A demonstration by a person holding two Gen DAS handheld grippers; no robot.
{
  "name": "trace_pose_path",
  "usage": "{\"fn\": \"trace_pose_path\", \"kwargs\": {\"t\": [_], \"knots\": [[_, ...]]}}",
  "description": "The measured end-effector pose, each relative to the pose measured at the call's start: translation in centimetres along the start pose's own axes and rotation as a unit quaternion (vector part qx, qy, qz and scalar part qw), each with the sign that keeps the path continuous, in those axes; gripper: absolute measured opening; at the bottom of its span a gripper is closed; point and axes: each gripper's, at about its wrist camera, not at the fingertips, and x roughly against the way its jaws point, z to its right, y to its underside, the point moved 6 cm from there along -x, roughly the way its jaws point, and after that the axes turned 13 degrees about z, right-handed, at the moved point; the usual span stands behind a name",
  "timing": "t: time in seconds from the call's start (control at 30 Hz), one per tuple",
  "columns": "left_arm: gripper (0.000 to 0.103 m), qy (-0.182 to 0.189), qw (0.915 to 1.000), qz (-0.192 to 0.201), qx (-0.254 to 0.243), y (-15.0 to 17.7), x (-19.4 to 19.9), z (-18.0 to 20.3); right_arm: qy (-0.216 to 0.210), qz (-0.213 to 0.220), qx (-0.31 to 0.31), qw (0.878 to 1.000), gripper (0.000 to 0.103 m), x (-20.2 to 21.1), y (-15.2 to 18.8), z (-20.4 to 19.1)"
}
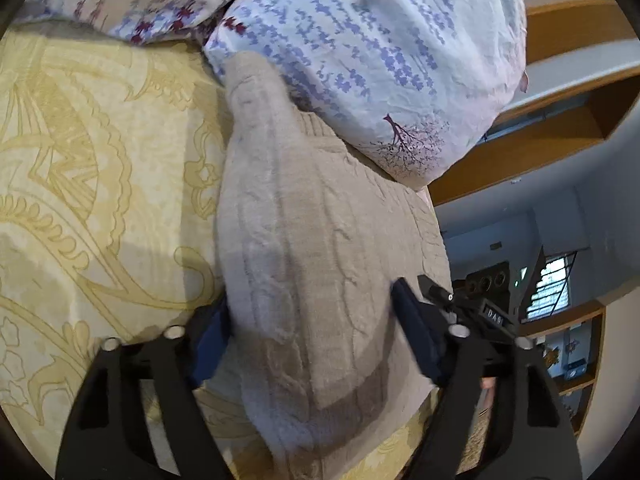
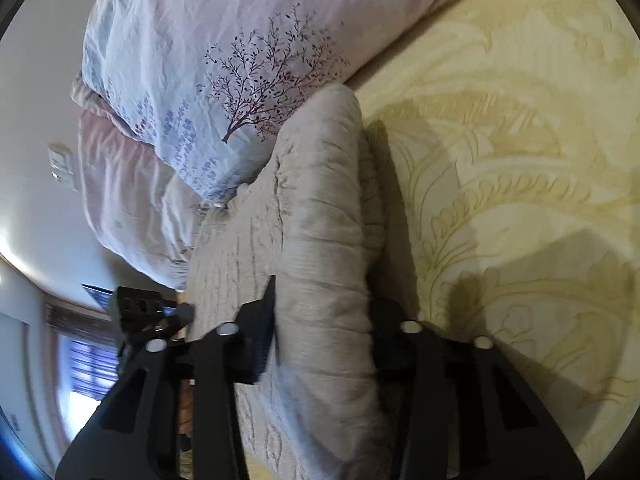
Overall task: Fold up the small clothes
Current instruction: 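Lift the hem with both grippers and fold it toward the collar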
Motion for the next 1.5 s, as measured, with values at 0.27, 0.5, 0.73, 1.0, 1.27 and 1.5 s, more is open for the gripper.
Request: {"fn": "trace_pose_path", "kwargs": {"t": [0.27,0.5,0.73,1.0,1.27,1.5], "knots": [[0.041,0.027,0.9995,0.012,-0.016,0.3,2.3,0.9,-0.045,0.018,0.024,0.999,0.031,2.0,1.6,-4.2],[0.040,0.026,0.9987,0.022,-0.039,0.9,8.7,-0.2,-0.069,0.001,0.069,0.995,0.030,0.9,5.5,-9.1],[0.041,-0.026,0.9965,0.063,-0.049,-2.6,15.0,-3.7,-0.081,0.021,0.157,0.984,0.029,-4.1,8.5,-14.6],[0.055,-0.057,0.9960,0.058,0.036,-3.8,14.1,-11.3,-0.013,-0.020,0.086,0.996,0.039,-10.1,9.3,-10.4],[0.071,-0.112,0.9809,0.140,-0.075,-4.1,18.3,-7.7,-0.001,0.037,0.101,0.994,0.042,-6.2,6.2,-11.1],[0.079,-0.135,0.9567,0.160,-0.202,-1.0,18.5,-2.2,0.015,0.062,0.195,0.979,0.010,-6.8,7.1,-12.7]]}}
